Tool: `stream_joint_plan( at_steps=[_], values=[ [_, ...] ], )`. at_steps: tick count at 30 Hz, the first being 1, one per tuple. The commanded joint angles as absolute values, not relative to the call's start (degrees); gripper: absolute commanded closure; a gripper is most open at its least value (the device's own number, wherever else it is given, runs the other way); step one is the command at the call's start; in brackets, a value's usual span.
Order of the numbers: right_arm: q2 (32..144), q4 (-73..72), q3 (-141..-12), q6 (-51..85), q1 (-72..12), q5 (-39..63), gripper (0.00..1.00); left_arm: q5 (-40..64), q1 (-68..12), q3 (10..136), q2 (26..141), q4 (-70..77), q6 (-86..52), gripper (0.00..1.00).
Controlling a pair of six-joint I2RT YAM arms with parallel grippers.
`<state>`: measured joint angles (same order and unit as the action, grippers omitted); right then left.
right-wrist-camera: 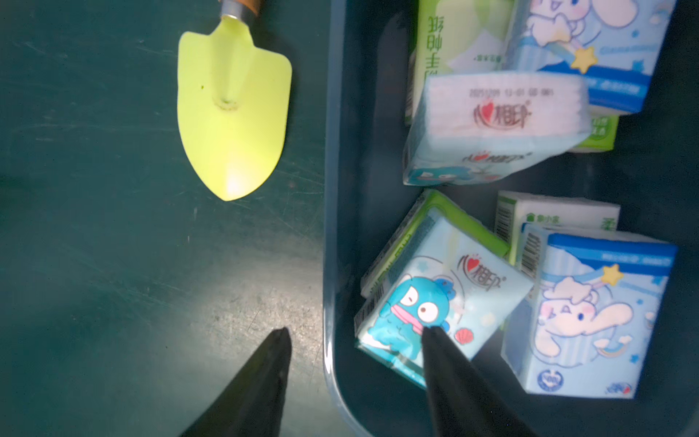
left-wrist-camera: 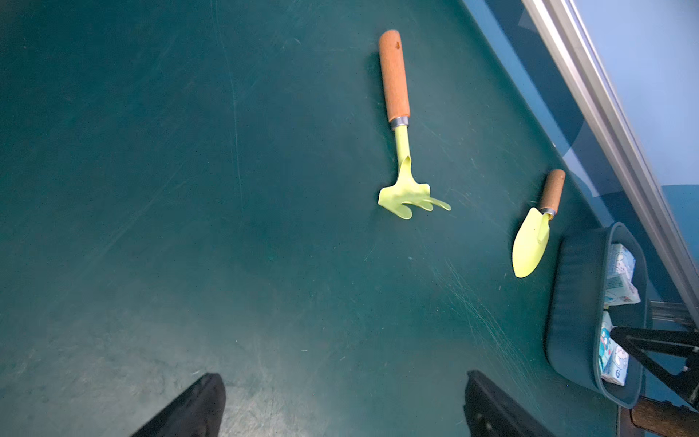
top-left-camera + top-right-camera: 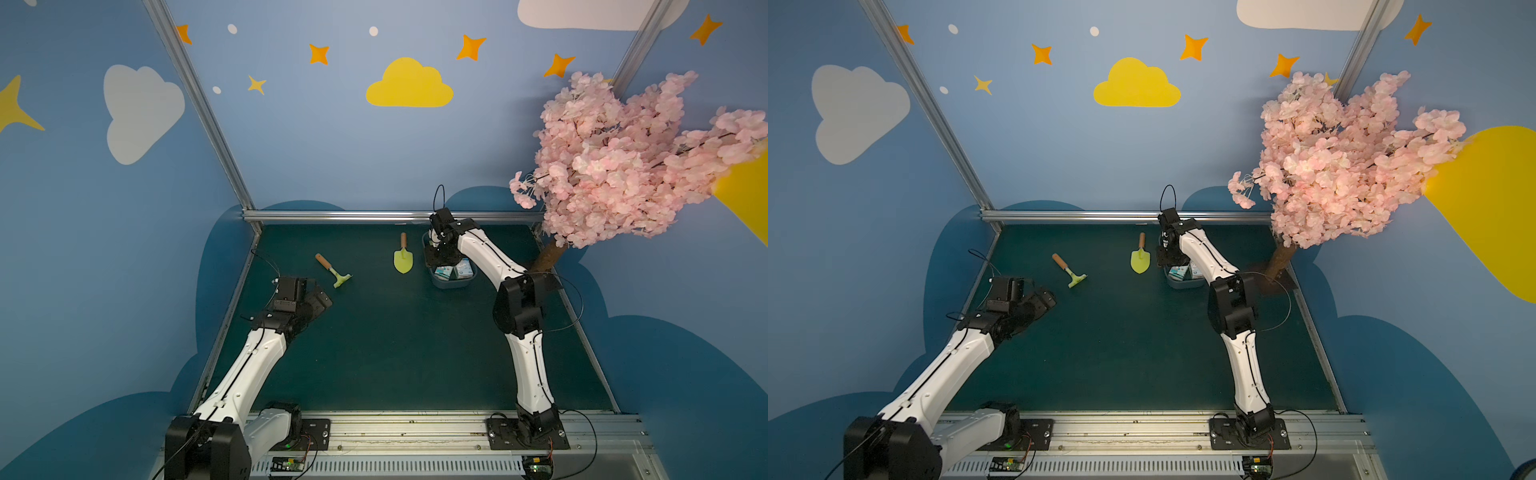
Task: Take the pocket tissues out of the storage box
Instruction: Move the storage box to the center of the board.
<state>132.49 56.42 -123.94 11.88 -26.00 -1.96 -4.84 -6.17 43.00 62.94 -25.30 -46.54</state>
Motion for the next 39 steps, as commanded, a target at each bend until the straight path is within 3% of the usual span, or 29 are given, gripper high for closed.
stream_joint_plan(
  at_steps=[1, 11, 19, 28, 39],
  values=[
    [134.23, 58.27, -126.24, 10.4, -26.02, -0.97, 0.51, -4.82, -6.38, 42.9, 63.69, -25.85, -47.47, 0.0],
    [137.9, 58.27, -129.87, 10.19, -26.59, 0.29, 0.73, -4.48, -6.39, 43.51, 65.22, -25.45, -47.22, 0.0],
    [137.55, 59.97, -128.01, 13.95, -27.33, -1.16, 0.85, -4.66, -6.39, 43.75, 65.16, -25.41, -46.95, 0.0],
    [136.07, 60.11, -123.49, 15.15, -28.81, -2.51, 0.86, -4.48, -6.35, 43.97, 64.91, -26.01, -45.37, 0.0],
    [129.09, 60.2, -116.5, 20.01, -33.51, -4.06, 0.95, -5.43, -6.27, 43.7, 62.81, -26.26, -44.23, 0.0]
  ],
)
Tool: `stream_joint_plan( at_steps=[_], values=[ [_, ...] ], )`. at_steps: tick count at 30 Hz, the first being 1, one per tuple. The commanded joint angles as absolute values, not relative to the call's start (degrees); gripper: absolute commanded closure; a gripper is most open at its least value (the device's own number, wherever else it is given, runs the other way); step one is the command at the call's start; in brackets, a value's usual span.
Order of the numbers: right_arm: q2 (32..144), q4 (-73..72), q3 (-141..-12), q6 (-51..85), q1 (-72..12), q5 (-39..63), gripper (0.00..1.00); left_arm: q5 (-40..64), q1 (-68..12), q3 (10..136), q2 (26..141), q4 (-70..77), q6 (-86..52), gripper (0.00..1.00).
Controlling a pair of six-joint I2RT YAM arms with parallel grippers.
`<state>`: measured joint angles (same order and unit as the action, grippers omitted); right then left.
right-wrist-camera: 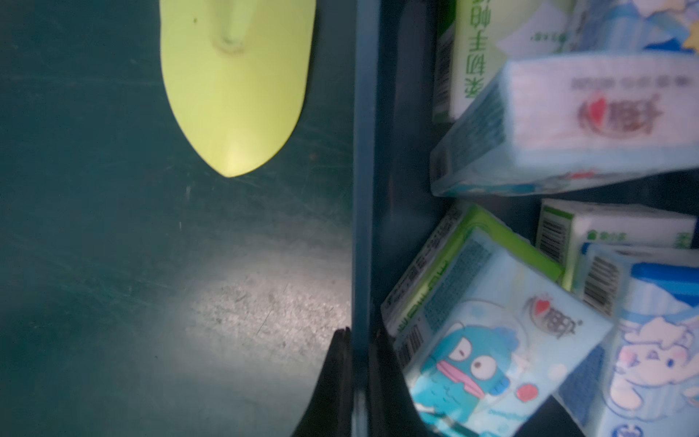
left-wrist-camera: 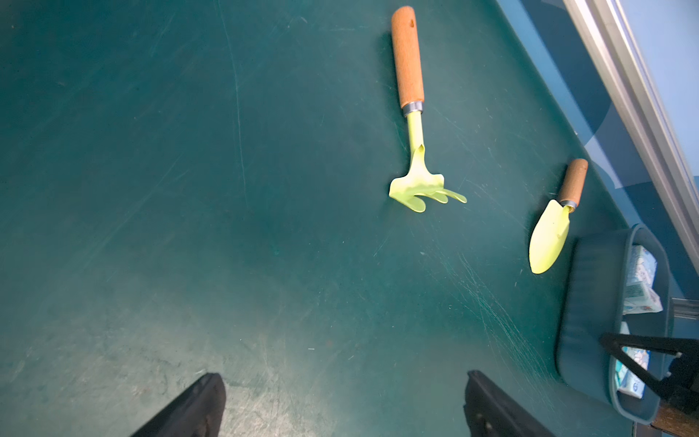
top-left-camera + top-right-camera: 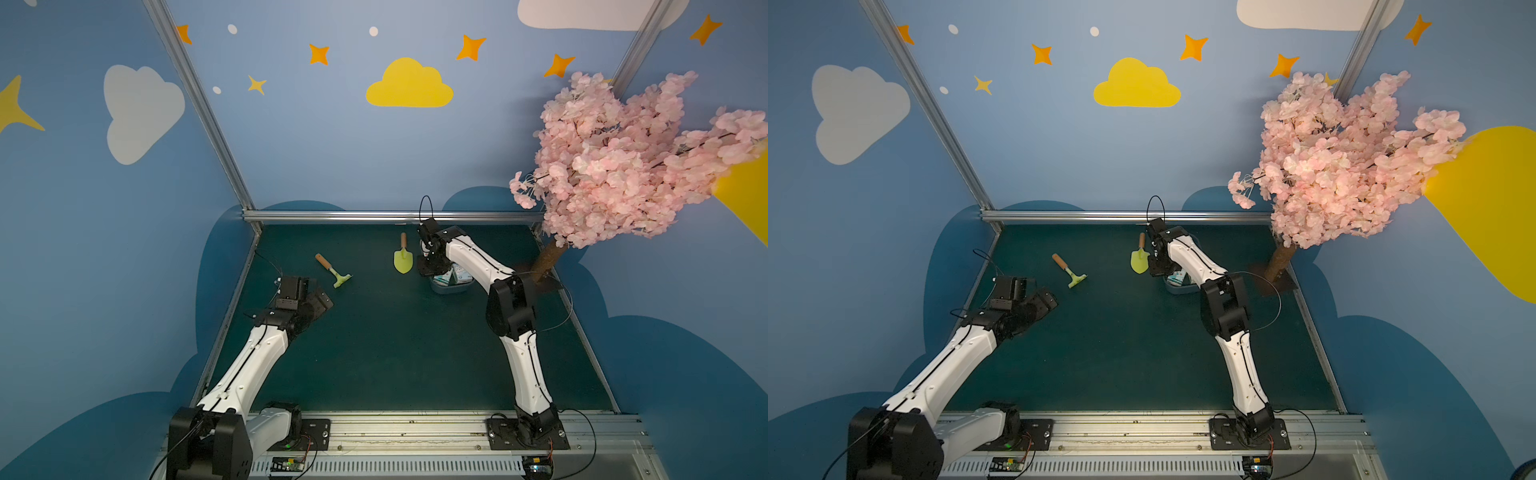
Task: Take the pocket tissues out of the storage box
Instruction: Move the storage box to the center of the board.
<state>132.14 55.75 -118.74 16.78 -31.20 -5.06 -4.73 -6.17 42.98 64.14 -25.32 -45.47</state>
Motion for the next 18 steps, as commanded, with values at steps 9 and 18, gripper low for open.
stream_joint_plan(
  at_steps=[9, 18],
  values=[
    [123.6, 59.61, -110.48, 29.43, -41.24, -4.28, 0.97, -6.28, -6.15, 43.53, 61.58, -25.82, -42.75, 0.0],
    [124.13, 59.67, -111.34, 37.52, -47.76, -4.1, 0.97, -4.97, -5.98, 43.25, 61.6, -26.01, -42.2, 0.0]
  ],
)
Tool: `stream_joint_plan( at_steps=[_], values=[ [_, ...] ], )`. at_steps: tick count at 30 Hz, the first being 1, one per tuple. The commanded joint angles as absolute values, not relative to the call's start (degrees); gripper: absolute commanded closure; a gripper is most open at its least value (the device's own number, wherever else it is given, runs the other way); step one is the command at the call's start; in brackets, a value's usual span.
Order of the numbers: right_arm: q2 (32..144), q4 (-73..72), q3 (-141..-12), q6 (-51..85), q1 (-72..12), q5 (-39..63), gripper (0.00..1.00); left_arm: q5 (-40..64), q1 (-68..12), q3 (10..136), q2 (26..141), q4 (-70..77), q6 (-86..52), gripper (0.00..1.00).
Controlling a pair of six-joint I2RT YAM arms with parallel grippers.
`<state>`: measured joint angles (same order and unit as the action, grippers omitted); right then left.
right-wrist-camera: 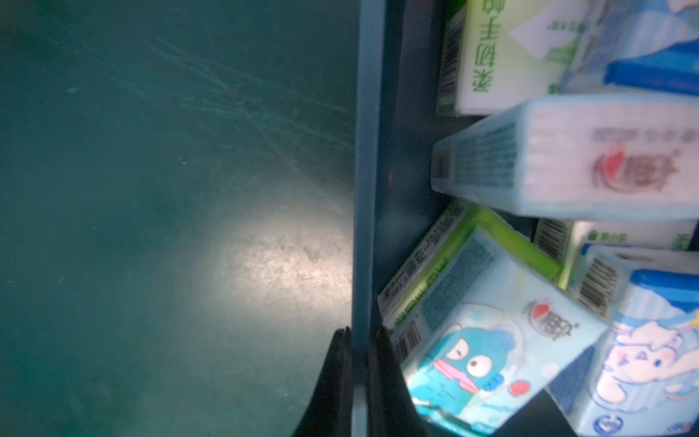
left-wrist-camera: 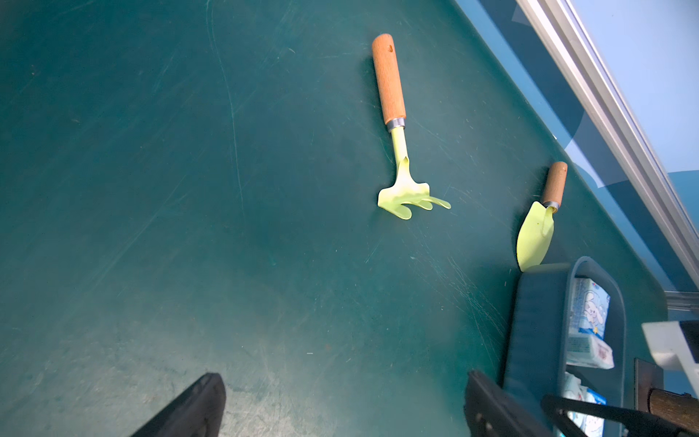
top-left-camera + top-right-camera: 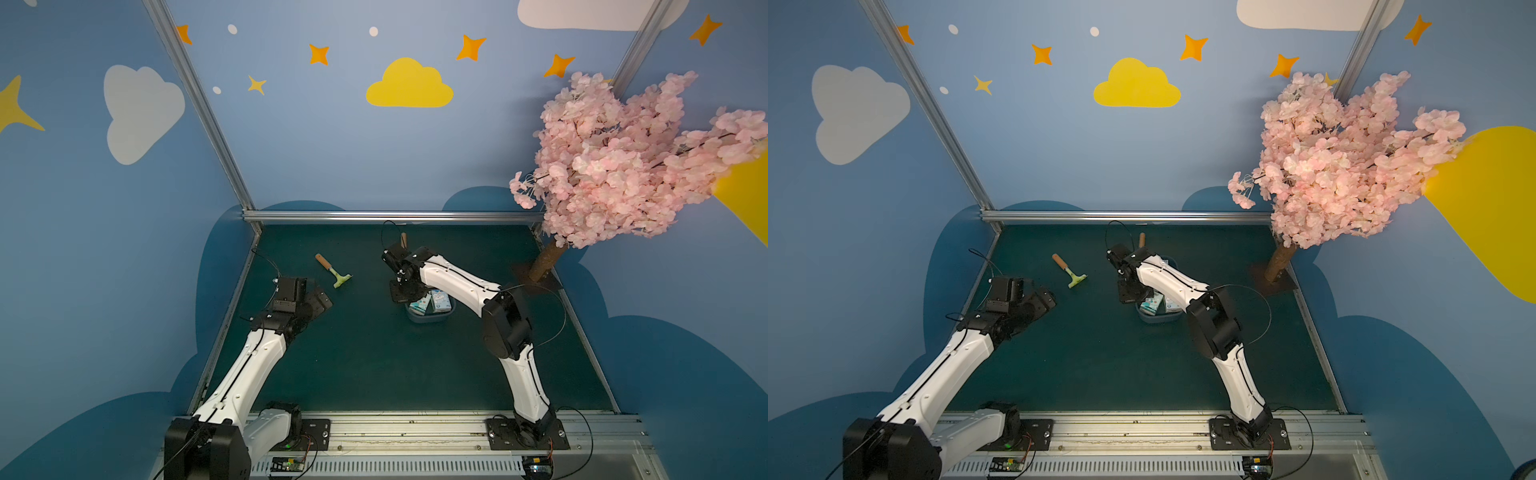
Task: Take the pocket tissues out of the storage box
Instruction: Move the storage box to the center of the board.
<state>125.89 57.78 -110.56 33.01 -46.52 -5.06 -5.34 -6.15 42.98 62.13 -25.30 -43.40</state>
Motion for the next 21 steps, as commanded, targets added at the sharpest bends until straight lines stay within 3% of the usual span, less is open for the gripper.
stream_joint_plan(
  at_steps=[1, 16, 19, 21],
  values=[
    [124.38, 59.4, -111.72, 37.99, -48.14, -3.88, 0.97, -4.76, -6.0, 43.31, 61.53, -25.99, -41.99, 0.0],
    [131.1, 59.29, -120.53, 41.66, -51.25, 0.0, 0.95, -4.04, -5.56, 42.71, 59.48, -27.48, -40.69, 0.0],
    [131.4, 59.36, -120.98, 41.32, -51.33, 0.35, 0.92, -4.38, -5.38, 42.31, 58.58, -27.88, -40.52, 0.0],
    [131.25, 59.38, -121.03, 40.97, -51.24, 0.35, 0.84, -4.56, -5.37, 42.11, 58.05, -28.17, -40.43, 0.0]
  ],
)
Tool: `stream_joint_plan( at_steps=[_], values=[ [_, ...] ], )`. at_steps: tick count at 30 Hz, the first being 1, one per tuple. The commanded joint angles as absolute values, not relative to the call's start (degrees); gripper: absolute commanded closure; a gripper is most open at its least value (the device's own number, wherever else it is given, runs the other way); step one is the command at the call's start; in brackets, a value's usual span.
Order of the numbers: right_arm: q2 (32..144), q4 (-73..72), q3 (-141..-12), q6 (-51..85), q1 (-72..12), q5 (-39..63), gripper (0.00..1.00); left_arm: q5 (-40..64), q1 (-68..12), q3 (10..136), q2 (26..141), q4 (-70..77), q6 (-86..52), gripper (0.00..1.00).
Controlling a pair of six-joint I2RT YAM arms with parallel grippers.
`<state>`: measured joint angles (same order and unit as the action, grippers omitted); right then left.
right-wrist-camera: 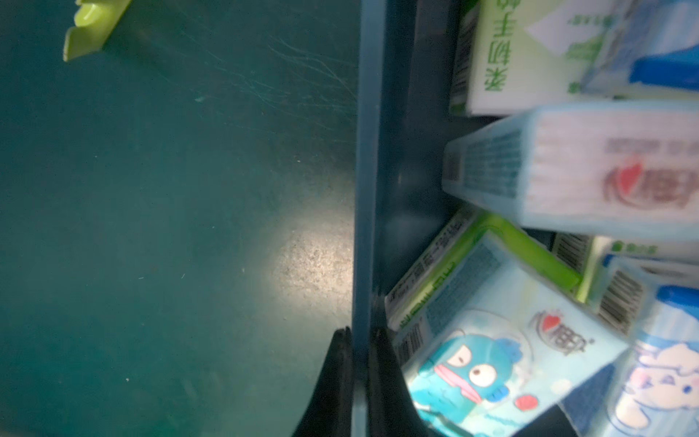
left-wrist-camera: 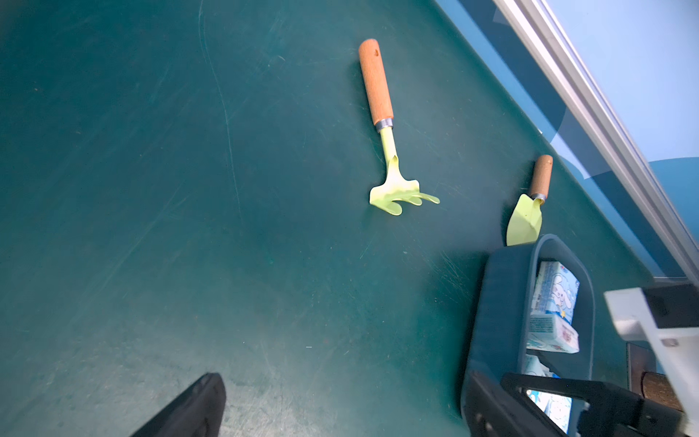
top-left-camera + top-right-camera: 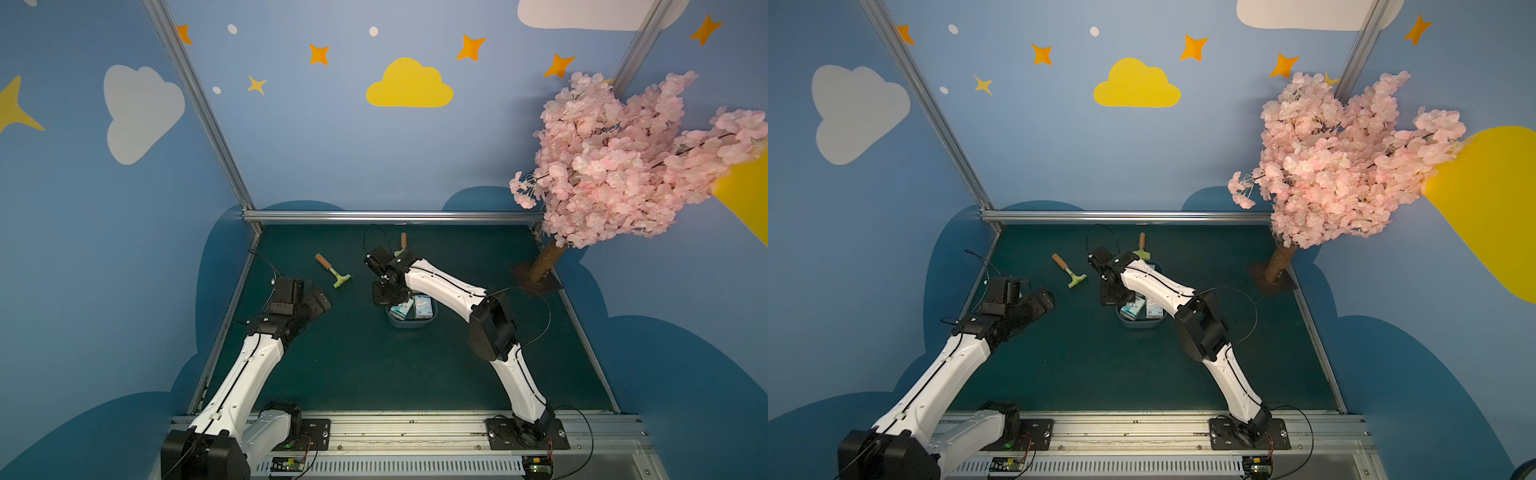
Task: Take the pocket tissues out of the storage box
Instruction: Move the storage box to the center of the board, then pick up the pocket tissues from the storage box.
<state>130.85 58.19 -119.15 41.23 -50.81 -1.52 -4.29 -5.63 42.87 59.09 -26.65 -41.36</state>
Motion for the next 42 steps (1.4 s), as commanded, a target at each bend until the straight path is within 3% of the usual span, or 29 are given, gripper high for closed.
stream_joint_plan(
  at_steps=[1, 8, 15, 22, 34, 42],
  values=[
    [131.03, 59.4, -121.18, 40.66, -51.16, 0.31, 0.78, -4.66, -5.2, 42.12, 57.79, -28.28, -40.33, 0.0],
    [126.53, 59.59, -120.23, 37.53, -50.32, -0.57, 0.58, -3.56, -4.83, 43.16, 56.77, -28.62, -37.86, 0.0],
    [116.76, 59.61, -113.56, 34.54, -48.81, -4.23, 0.47, 5.68, -5.0, 43.8, 56.09, -26.5, -32.27, 0.0],
    [105.44, 59.68, -102.96, 33.66, -46.62, -10.08, 0.4, 8.5, -8.04, 44.97, 56.5, -23.88, -31.8, 0.0],
    [88.87, 58.56, -85.72, 34.63, -40.26, -17.92, 0.22, 2.98, -24.89, 56.15, 69.62, -25.35, -27.65, 0.0],
    [78.41, 54.6, -74.07, 35.66, -34.68, -17.14, 0.09, -0.78, -34.87, 68.3, 82.9, -31.72, -21.46, 0.0]
  ],
)
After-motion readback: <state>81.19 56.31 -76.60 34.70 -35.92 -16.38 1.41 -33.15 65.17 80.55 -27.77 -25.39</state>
